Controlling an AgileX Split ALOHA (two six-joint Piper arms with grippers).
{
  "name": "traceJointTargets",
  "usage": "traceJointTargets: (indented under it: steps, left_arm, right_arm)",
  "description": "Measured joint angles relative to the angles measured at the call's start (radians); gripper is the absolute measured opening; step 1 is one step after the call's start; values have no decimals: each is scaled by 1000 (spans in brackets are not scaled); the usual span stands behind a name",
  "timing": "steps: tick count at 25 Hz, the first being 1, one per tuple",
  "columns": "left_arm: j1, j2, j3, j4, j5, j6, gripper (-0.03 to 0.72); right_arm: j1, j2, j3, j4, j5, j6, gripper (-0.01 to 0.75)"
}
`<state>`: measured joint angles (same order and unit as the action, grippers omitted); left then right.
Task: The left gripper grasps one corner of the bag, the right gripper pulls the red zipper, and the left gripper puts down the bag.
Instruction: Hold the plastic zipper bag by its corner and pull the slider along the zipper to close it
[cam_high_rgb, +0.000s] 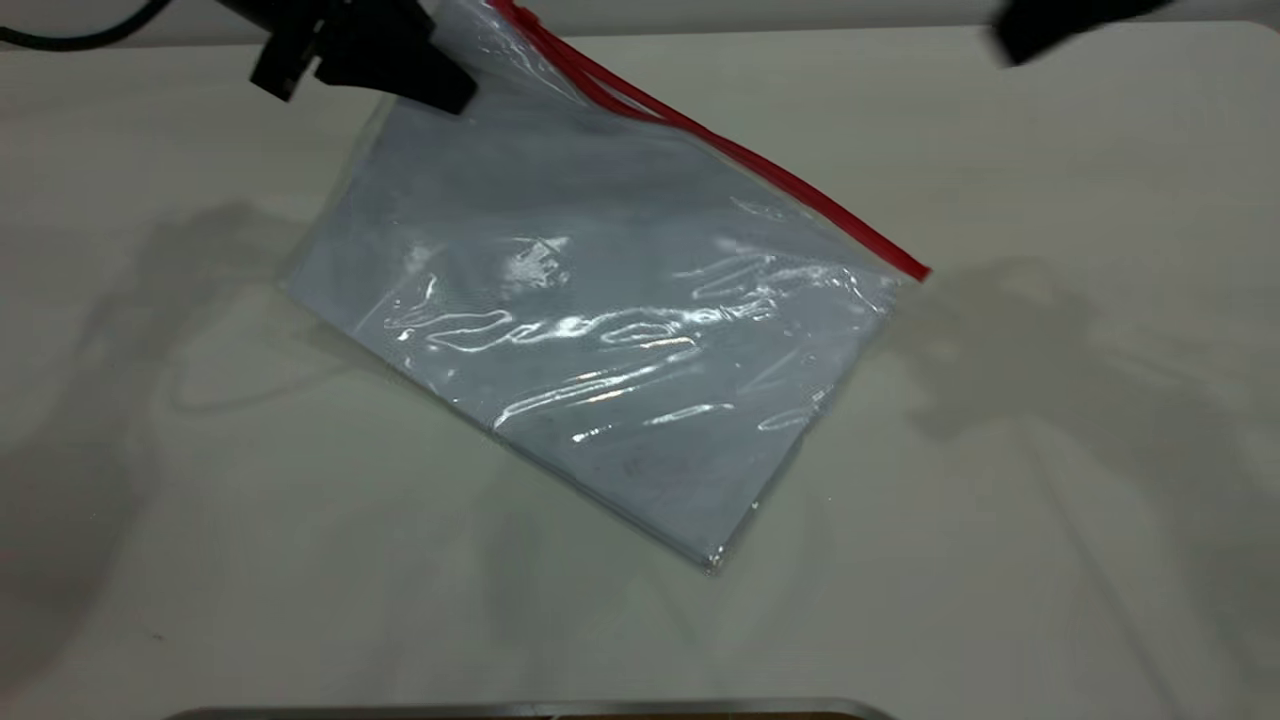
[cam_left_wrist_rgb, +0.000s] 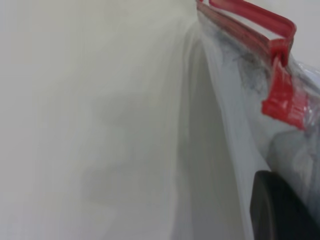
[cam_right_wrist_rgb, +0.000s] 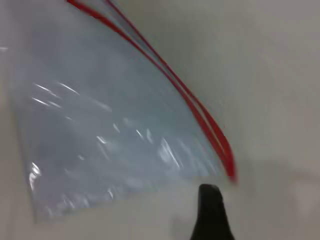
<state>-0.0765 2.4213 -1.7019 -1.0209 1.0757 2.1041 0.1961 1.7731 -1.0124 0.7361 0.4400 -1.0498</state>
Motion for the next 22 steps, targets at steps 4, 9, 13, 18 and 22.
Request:
traceJointTargets:
  steps: [4,9,13,18,22]
  left_arm:
    - [-30,0,0,3,1,10,53]
    - [-41,0,0,5,7,11,53]
    - [-41,0,0,7,7,11,53]
    - [-58,0,0,8,7,11,53]
    - [-96,0,0,7,-15,11,53]
  right_arm:
    - [64,119,-110,175,45,-180,585]
    - [96,264,-235,373,179,-375,584]
    - [96,344,-303,491,249,-463,584]
    - [96,399,-350,569,305,-506,584]
    - [96,407,-359,619,328,-524,574]
